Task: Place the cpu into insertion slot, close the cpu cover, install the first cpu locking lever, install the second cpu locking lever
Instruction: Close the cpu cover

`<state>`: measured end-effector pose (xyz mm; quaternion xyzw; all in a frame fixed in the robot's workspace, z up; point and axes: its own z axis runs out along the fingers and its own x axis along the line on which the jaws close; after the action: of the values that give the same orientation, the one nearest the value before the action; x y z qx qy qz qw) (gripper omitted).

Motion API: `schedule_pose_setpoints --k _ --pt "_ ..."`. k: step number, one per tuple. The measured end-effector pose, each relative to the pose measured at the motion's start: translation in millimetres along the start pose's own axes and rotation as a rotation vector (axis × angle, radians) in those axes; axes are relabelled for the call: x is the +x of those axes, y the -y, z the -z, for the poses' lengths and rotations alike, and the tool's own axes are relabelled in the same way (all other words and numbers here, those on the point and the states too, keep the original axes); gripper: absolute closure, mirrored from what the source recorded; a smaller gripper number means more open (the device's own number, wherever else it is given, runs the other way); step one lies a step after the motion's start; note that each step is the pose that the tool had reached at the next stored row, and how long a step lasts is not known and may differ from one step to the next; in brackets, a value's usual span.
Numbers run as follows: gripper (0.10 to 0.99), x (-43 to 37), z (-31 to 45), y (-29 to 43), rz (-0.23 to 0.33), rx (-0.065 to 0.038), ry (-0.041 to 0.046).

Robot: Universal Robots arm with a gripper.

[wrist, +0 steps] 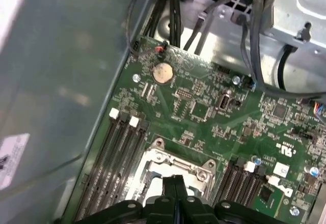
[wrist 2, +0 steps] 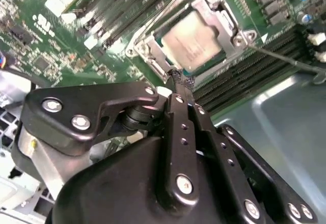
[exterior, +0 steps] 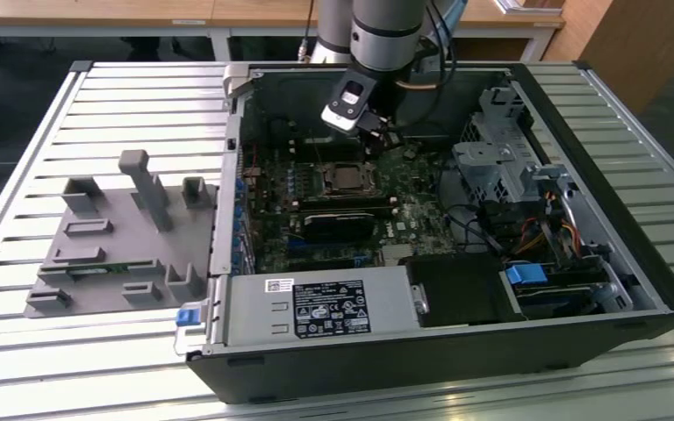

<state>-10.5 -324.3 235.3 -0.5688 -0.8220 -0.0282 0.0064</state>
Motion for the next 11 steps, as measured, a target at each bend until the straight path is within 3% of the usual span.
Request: schedule_pose_setpoints --k 4,11 --pt "0.98 -5.3 -2.9 7.0 0.0 -0.001 -0.0019" --pt "0.98 -2.2 -8.0 18.2 0.0 -0.002 -0.0046"
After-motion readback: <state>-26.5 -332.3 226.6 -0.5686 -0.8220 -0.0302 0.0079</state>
